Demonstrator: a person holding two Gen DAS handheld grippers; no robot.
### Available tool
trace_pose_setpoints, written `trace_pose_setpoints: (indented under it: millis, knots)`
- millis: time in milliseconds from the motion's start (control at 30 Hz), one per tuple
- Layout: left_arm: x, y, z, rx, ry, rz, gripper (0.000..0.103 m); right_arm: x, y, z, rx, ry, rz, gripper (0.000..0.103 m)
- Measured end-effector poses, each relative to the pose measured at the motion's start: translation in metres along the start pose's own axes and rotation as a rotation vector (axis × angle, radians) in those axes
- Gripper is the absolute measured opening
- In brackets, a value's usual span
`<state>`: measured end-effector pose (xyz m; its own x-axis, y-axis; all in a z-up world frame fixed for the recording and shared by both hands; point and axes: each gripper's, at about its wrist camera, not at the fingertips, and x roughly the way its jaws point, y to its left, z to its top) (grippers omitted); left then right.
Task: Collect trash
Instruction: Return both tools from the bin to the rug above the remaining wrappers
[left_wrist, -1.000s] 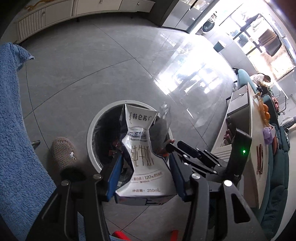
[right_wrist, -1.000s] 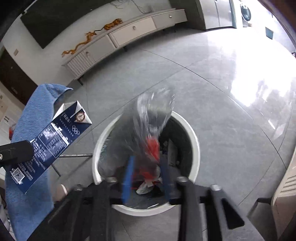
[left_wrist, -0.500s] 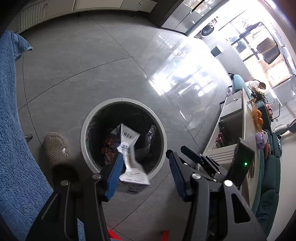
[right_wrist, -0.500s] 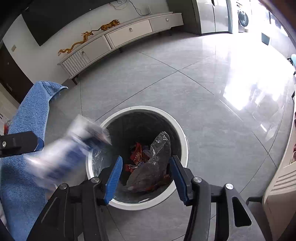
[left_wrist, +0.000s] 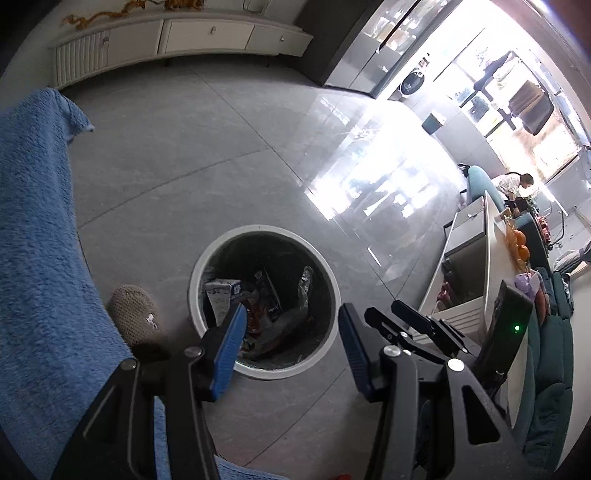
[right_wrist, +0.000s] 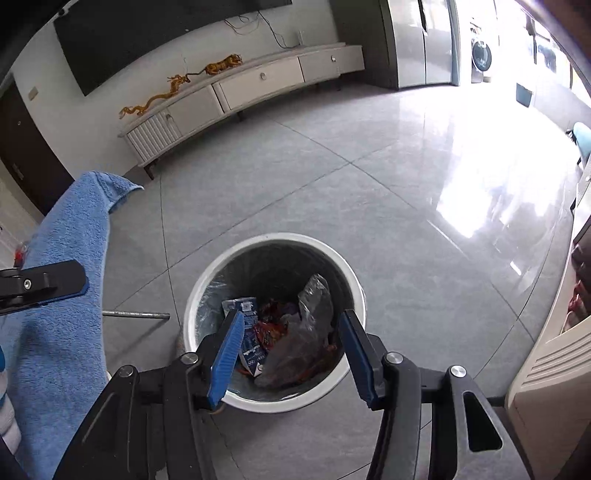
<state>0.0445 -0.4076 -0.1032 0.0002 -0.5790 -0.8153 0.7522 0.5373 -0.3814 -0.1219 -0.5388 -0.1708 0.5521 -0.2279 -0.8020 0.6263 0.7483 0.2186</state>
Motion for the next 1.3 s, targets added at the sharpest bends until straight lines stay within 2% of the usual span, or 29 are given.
trace_pose_setpoints:
  millis: [100,233,333,533,733,867,1000,1300]
  knots:
    - [-0.033,0.006,-0.006,0.017,-0.092,0.049,0.05,-0.015,0.013,0.003,-0.026,-0.032,0.002,0.053]
    - [-0.093,0.028,-0.022,-0.018,-0.254,0.117,0.05,-0.043,0.043,0.009,-0.088,-0.091,0.019,0.054]
    - [-0.129,0.044,-0.035,-0.04,-0.335,0.173,0.05,-0.064,0.071,0.012,-0.144,-0.133,0.044,0.055]
    - [-0.213,0.079,-0.084,-0.076,-0.474,0.386,0.05,-0.103,0.13,0.011,-0.243,-0.205,0.109,0.057]
    - [-0.282,0.125,-0.139,-0.189,-0.574,0.589,0.05,-0.139,0.195,0.006,-0.335,-0.269,0.178,0.062]
    - [-0.328,0.151,-0.176,-0.27,-0.634,0.718,0.05,-0.149,0.235,0.003,-0.399,-0.286,0.21,0.064]
    - [-0.357,0.175,-0.207,-0.34,-0.678,0.784,0.051,-0.152,0.272,-0.005,-0.455,-0.283,0.242,0.064]
    - [-0.381,0.208,-0.254,-0.449,-0.719,0.815,0.051,-0.152,0.335,-0.024,-0.561,-0.268,0.276,0.065]
